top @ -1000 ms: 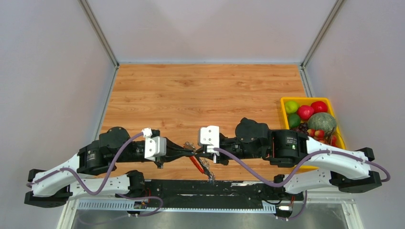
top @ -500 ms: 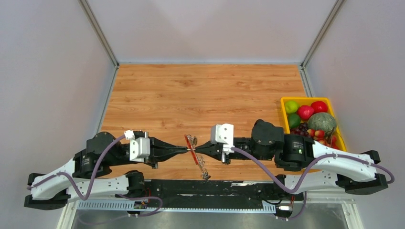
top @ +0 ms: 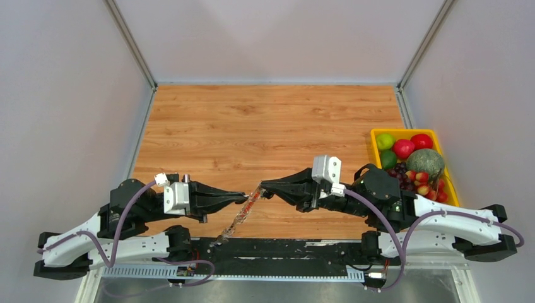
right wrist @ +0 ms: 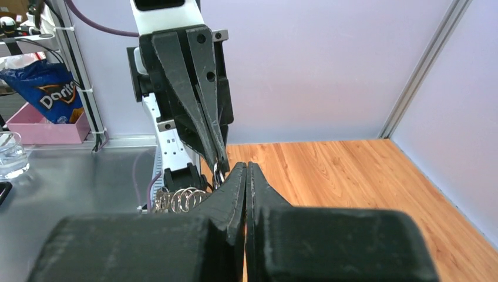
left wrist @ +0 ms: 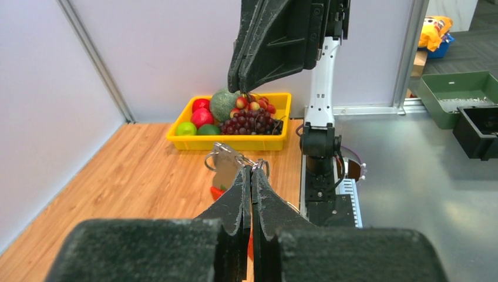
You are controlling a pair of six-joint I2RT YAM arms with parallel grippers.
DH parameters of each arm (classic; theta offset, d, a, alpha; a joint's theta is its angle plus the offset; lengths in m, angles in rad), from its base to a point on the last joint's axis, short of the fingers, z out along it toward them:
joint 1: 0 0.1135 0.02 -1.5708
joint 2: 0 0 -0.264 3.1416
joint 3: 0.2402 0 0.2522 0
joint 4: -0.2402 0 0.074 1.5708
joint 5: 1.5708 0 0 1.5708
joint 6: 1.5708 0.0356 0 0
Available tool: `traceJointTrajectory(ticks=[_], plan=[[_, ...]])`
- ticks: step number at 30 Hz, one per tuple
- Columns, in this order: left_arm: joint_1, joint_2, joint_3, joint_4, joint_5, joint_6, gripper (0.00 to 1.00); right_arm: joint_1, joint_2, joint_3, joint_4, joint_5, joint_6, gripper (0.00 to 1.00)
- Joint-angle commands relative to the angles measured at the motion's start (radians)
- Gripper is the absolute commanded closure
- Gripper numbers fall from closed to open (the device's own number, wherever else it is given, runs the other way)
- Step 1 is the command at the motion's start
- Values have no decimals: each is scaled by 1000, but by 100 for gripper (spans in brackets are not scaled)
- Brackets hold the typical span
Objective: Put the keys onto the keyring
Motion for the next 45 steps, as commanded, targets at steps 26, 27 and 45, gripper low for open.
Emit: traceJointTrajectory(ticks=[26,27,45], plan=[[-1,170,193,-157,67,21,100,7,178,375,-651,-118,-125,56],[-1,172,196,-163,68,23,100,7,179,379,-663,-117,-135,56],[-2,178,210,-199,60,33,100,7,270,463,-792,-75,-126,62]])
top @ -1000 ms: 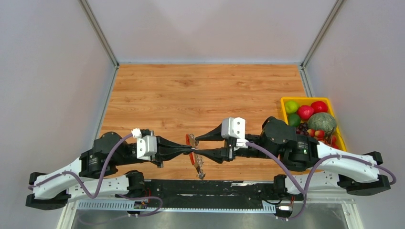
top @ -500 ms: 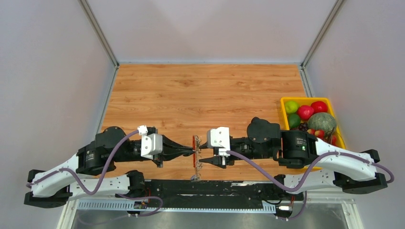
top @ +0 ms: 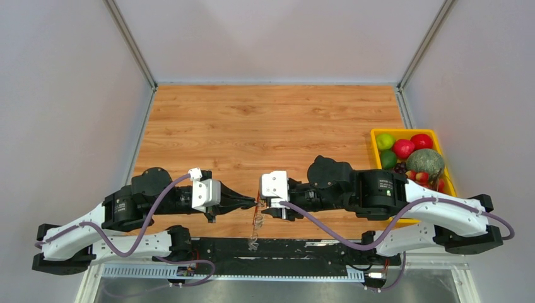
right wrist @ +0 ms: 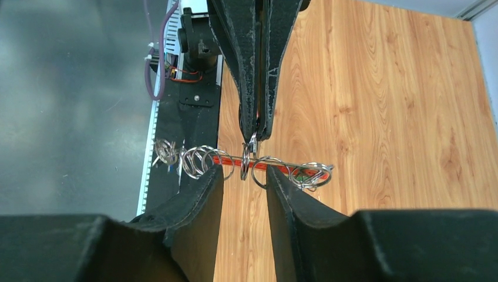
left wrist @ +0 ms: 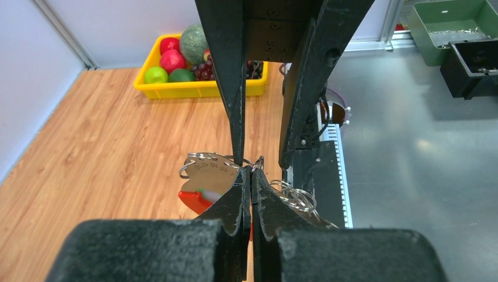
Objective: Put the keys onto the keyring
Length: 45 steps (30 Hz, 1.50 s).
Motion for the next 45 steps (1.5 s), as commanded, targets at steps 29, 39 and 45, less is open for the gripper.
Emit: traceJointTrajectory(ticks=[29,39,45], plan=[[-1,-37,32,53,9,19,100,7,126,125,-84,10,17,88],[-1,-68,19,57,0,17,100,7,77,106,10,63,-4,100],[-1,-122,-8,75,-16,10,100,7,-13,29,136,139,33,100]])
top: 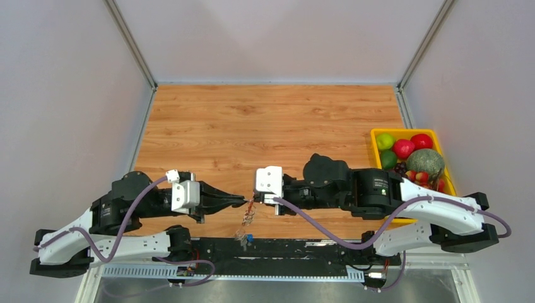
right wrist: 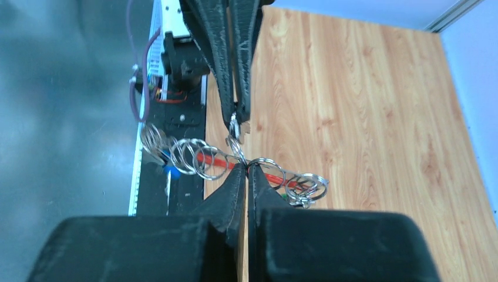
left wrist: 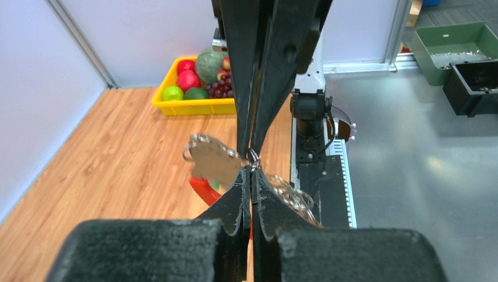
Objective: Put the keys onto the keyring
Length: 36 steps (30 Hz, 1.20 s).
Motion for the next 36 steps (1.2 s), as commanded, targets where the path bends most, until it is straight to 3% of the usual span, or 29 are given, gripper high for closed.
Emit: traceJointTrajectory(ticks=[1,9,12,16,21,26,36], plan=[[-2,-59,-22,84,3,6,100,1,-94,-47,151,92,39,100],[-2,-107,-84,171,15,3,97,2,-196,-197,423,100,110,100],[-2,-92,-86,184,12,1,97,2,-187,-204,453,64,112,100],[-2,-65,-79,184,10,-8,97,3,-172,-159,384,53,96,99],[-2,-40,-62,155,-12,-13,97,3,-153,-88,232,28,88,70],[-2,8,-31,115,-36,-9,97,3,-118,-33,101,-18,93,62],[-2,43,-2,76,-58,-1,98,2,-95,-25,2,-12,64,58]])
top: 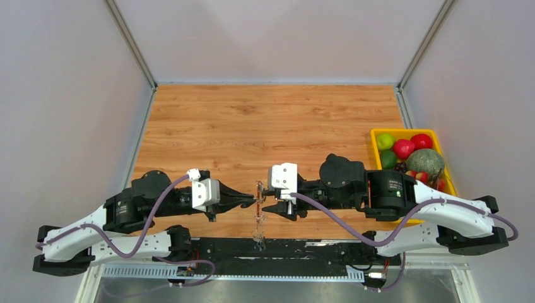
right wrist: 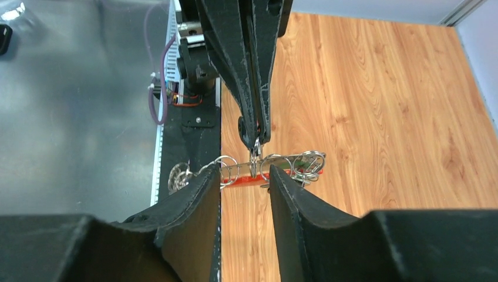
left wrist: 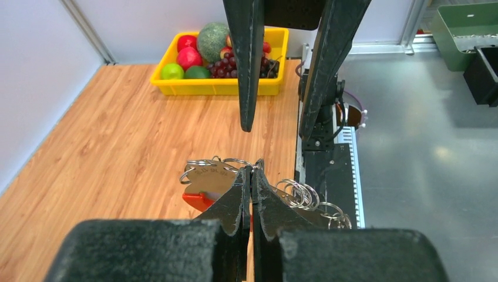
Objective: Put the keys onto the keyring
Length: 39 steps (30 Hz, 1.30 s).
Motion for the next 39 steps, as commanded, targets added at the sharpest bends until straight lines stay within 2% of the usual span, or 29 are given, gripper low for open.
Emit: traceJointTrajectory(ticks=[1,19,23,27,30,32,36,39], plan=[[-2,1,52,30,-12,3,99,3,12,36,-45,5,-17,58],[-2,-21,42,34,7,7,99,3,81,68,-28,57,-50,56],[-2,-27,39,37,9,9,99,1,91,67,-24,50,-50,63],[-2,-38,33,47,16,7,99,2,96,64,-18,44,-49,63],[-2,-47,32,52,18,6,99,2,104,62,-9,44,-47,68],[-2,-50,30,55,20,5,99,2,106,60,-4,44,-47,75],[-2,-51,27,57,23,4,99,2,105,54,24,44,-46,99],[-2,-52,26,56,20,4,99,2,82,32,70,44,-55,100]])
